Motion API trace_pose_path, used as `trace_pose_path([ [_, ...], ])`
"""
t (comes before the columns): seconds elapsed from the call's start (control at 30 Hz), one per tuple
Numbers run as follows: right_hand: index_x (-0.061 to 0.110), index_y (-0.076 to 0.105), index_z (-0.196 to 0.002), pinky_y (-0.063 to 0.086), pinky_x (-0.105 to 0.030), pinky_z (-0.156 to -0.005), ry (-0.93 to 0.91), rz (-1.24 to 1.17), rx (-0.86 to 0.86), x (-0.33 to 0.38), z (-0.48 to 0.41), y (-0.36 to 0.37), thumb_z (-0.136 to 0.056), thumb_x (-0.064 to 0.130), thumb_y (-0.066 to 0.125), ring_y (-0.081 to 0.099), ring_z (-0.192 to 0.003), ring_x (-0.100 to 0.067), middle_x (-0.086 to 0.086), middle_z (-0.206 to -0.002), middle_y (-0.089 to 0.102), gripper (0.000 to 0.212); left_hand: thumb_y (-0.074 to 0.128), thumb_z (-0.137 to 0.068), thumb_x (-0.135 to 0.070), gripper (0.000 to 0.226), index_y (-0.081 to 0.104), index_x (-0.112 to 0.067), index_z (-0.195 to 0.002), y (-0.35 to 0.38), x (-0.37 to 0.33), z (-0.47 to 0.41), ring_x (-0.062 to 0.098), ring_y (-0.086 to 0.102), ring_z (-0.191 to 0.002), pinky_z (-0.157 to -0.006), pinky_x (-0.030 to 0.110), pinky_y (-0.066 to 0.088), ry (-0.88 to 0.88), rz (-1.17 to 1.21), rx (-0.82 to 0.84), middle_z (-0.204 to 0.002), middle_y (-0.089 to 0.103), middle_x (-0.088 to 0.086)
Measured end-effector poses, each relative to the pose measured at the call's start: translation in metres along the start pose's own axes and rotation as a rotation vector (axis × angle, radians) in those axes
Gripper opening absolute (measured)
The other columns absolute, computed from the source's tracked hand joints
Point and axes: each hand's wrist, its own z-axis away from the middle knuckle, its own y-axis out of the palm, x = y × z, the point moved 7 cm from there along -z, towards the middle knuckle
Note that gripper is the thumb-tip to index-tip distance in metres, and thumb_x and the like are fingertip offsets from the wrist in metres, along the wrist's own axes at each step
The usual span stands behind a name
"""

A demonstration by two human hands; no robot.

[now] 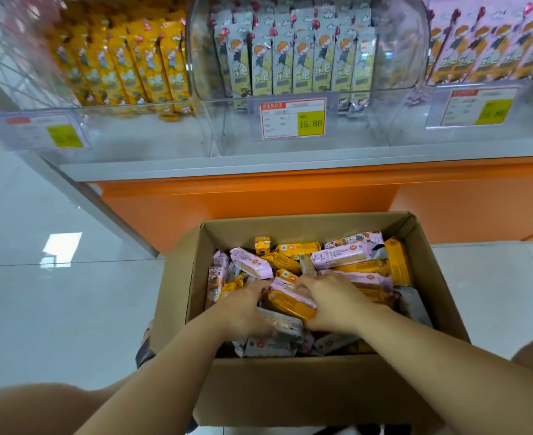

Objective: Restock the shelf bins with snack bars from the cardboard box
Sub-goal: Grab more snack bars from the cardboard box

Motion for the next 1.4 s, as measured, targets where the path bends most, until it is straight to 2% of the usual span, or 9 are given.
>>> trace_pose_path([
  [0.2, 0.028, 0.048, -0.129, 0.053, -0.032, -0.077, 0.054, -0.307, -0.034, -0.004, -0.002, -0.018, -0.069, 0.032, 0.076, 0.06, -0.092, -0.016, 0.0, -0.111, 0.063, 0.067, 0.066, -0.088, -0.032, 0.05, 0.047, -0.023, -0.133, -0.015, 0.008, -0.005, 0.017, 0.058, -0.108, -0.088, 0.028, 0.044, 0.007, 0.287, -0.179, -0.115, 0.061, 0.001],
  [0.33, 0.031, 0.048, -0.126, 0.051, -0.035, -0.084, 0.052, -0.504, -0.074, -0.004, -0.004, -0.032, -0.073, 0.03, 0.077, 0.061, -0.099, -0.016, 0.002, -0.118, 0.061, 0.061, 0.061, -0.092, -0.015, 0.013, 0.064, -0.018, -0.105, -0.037, 0.0, -0.002, 0.014, 0.062, -0.097, -0.086, 0.027, 0.047, 0.088, 0.566, -0.326, -0.099, 0.064, 0.0],
  [0.47, 0.033, 0.046, -0.126, 0.043, -0.035, -0.094, 0.012, -0.603, -0.052, -0.002, -0.004, -0.033, -0.072, 0.032, 0.081, 0.049, -0.119, -0.016, 0.002, -0.13, 0.049, 0.064, 0.06, -0.093, -0.015, 0.016, 0.062, -0.018, -0.108, -0.037, -0.003, -0.003, 0.012, 0.064, -0.099, -0.081, 0.024, 0.052, 0.073, 0.833, -0.268, -0.107, 0.064, -0.004],
  [0.7, 0.027, 0.053, -0.13, 0.052, -0.029, -0.09, 0.038, -0.923, 0.089, -0.001, -0.001, -0.053, -0.081, 0.014, 0.075, 0.053, -0.115, -0.014, 0.005, -0.133, 0.045, 0.055, 0.057, -0.094, -0.024, 0.025, 0.059, -0.008, -0.113, -0.044, 0.003, -0.005, 0.018, 0.058, -0.084, -0.074, 0.026, 0.05, 0.023, 0.941, -0.34, -0.096, 0.064, 0.006],
  [0.83, 0.024, 0.054, -0.13, 0.029, -0.032, -0.106, 0.066, -0.78, -0.006, -0.013, -0.003, -0.07, -0.08, 0.011, 0.074, 0.036, -0.135, -0.019, 0.001, -0.147, 0.04, 0.055, 0.06, -0.093, -0.024, 0.024, 0.055, -0.011, -0.113, -0.053, 0.0, -0.005, 0.021, 0.058, -0.086, -0.075, 0.03, 0.048, -0.006, 0.901, -0.409, -0.095, 0.061, 0.006],
  [0.93, 0.015, 0.058, -0.128, 0.043, -0.03, -0.096, 0.122, -0.691, -0.112, -0.03, -0.002, -0.075, -0.084, 0.018, 0.072, 0.054, -0.112, -0.019, -0.005, -0.132, 0.055, 0.046, 0.062, -0.092, -0.022, 0.021, 0.05, -0.019, -0.109, -0.057, 0.002, -0.002, 0.011, 0.055, -0.075, -0.084, 0.039, 0.051, -0.025, 0.678, -0.477, -0.092, 0.052, -0.008],
  [1.07, 0.002, 0.05, -0.131, 0.048, -0.037, -0.087, 0.311, -0.613, -0.27, -0.061, 0.007, -0.068, -0.092, 0.021, 0.062, 0.06, -0.096, -0.028, -0.017, -0.119, 0.06, 0.044, 0.061, -0.093, -0.025, 0.038, 0.047, -0.024, -0.128, -0.054, 0.013, -0.002, 0.013, 0.053, -0.092, -0.095, 0.047, 0.049, -0.072, 0.526, -0.518, -0.13, 0.044, -0.002],
  [1.23, 0.008, 0.051, -0.127, 0.038, -0.025, -0.075, 0.341, -0.464, -0.562, -0.071, 0.013, -0.072, -0.088, 0.008, 0.061, 0.055, -0.089, -0.027, -0.014, -0.125, 0.048, 0.041, 0.059, -0.094, -0.022, 0.03, 0.054, -0.024, -0.124, -0.058, 0.023, 0.001, 0.012, 0.051, -0.072, -0.067, 0.025, 0.042, -0.089, 0.383, -0.569, -0.11, 0.06, 0.002],
  [1.4, 0.012, 0.055, -0.126, 0.047, -0.03, -0.087, 0.103, -0.363, -0.142, -0.023, -0.01, -0.034, -0.089, 0.017, 0.063, 0.06, -0.103, -0.023, -0.007, -0.122, 0.058, 0.037, 0.068, -0.087, -0.024, 0.036, 0.058, -0.017, -0.121, -0.044, 0.037, 0.001, 0.014, 0.056, -0.094, -0.076, 0.024, 0.041, -0.193, 0.36, -0.422, -0.113, 0.061, 0.002],
])
